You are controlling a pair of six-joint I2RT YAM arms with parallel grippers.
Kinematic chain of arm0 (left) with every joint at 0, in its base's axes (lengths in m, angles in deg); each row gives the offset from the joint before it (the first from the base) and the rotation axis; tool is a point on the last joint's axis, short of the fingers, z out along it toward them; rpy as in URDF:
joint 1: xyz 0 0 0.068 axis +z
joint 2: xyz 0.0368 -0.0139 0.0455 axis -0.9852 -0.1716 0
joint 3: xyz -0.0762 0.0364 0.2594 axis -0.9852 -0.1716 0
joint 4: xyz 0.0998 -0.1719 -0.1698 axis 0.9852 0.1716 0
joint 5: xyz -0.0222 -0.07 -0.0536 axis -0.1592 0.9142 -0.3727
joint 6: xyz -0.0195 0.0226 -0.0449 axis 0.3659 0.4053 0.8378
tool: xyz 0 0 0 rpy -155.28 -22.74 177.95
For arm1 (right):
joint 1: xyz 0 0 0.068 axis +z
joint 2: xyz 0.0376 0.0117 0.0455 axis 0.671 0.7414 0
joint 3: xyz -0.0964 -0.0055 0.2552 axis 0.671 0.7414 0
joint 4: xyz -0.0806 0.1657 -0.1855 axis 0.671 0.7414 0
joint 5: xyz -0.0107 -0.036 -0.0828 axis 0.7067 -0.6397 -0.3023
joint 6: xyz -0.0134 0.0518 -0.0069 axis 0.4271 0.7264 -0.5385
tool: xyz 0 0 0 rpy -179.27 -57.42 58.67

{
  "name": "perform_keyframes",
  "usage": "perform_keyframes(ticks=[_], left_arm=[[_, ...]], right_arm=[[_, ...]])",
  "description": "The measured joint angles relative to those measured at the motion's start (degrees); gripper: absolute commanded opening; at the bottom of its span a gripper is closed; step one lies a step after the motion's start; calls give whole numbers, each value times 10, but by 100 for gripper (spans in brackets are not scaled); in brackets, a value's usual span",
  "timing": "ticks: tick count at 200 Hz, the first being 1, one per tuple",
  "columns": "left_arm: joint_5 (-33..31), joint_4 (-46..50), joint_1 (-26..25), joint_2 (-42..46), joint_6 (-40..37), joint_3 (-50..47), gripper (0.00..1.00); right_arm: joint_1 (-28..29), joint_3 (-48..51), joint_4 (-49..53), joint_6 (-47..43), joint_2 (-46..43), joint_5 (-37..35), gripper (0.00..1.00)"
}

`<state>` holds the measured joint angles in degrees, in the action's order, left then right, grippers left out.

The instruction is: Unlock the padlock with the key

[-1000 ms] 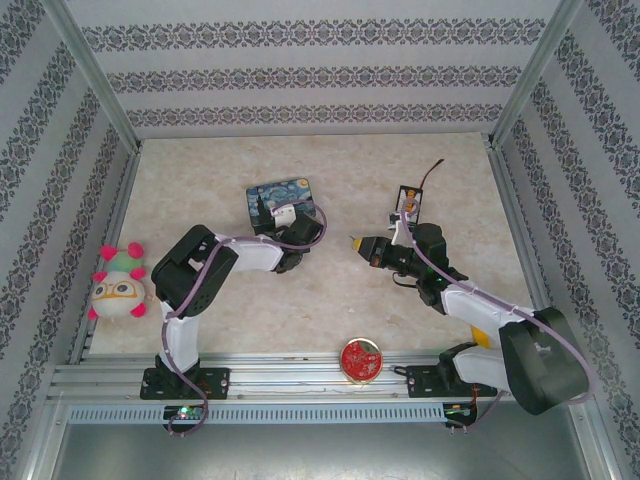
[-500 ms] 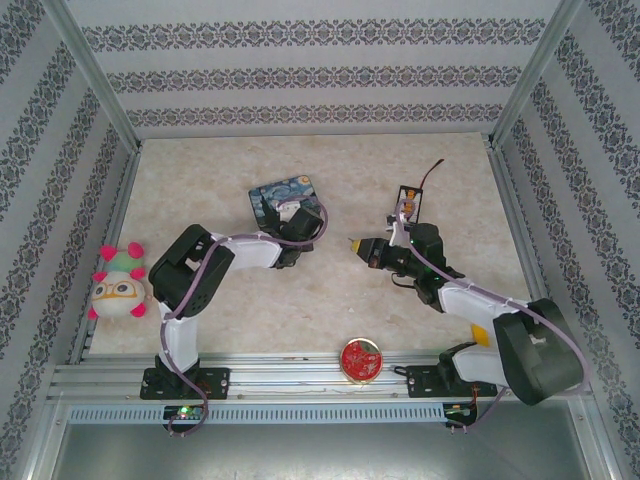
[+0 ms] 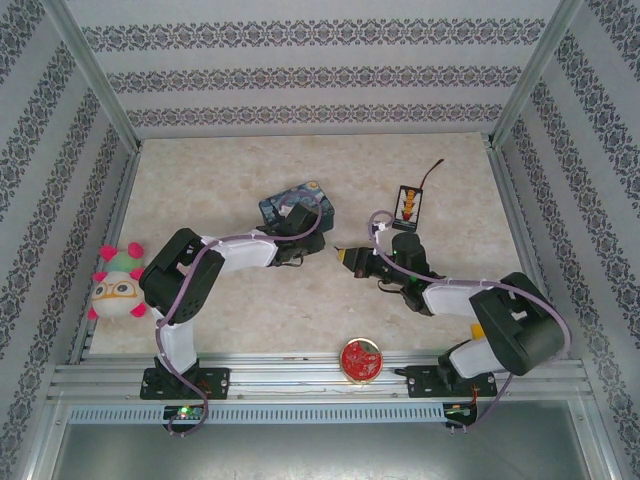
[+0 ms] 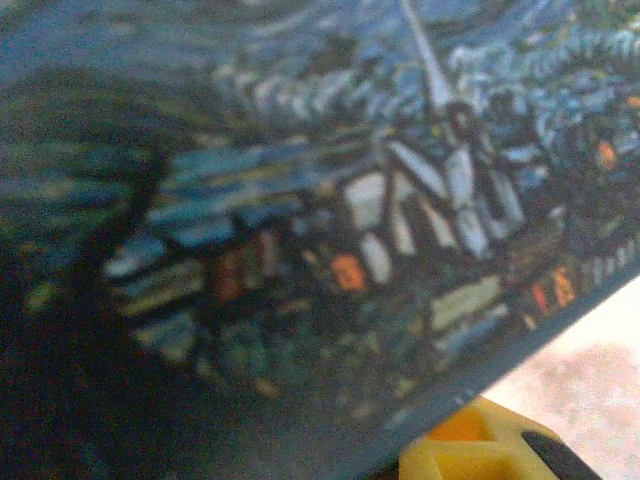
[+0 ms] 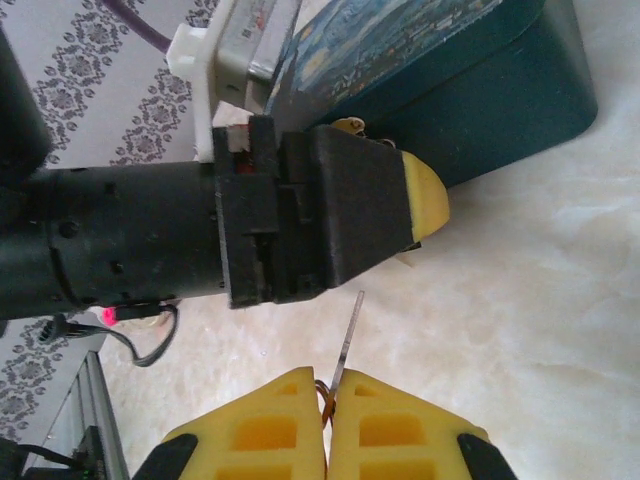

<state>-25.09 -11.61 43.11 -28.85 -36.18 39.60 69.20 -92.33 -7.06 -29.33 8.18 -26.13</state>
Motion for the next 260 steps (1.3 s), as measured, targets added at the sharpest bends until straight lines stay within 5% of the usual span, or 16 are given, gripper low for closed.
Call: perform_keyframes(ticks=[108,260], left_arm=[[99,-102,17,8,176,-51,0],[108,-164,23,9,210,-66,0]], right_arm=[[39,46,-267,21,200,-49,0],[51,-10,-308,-11,249,-86,0]])
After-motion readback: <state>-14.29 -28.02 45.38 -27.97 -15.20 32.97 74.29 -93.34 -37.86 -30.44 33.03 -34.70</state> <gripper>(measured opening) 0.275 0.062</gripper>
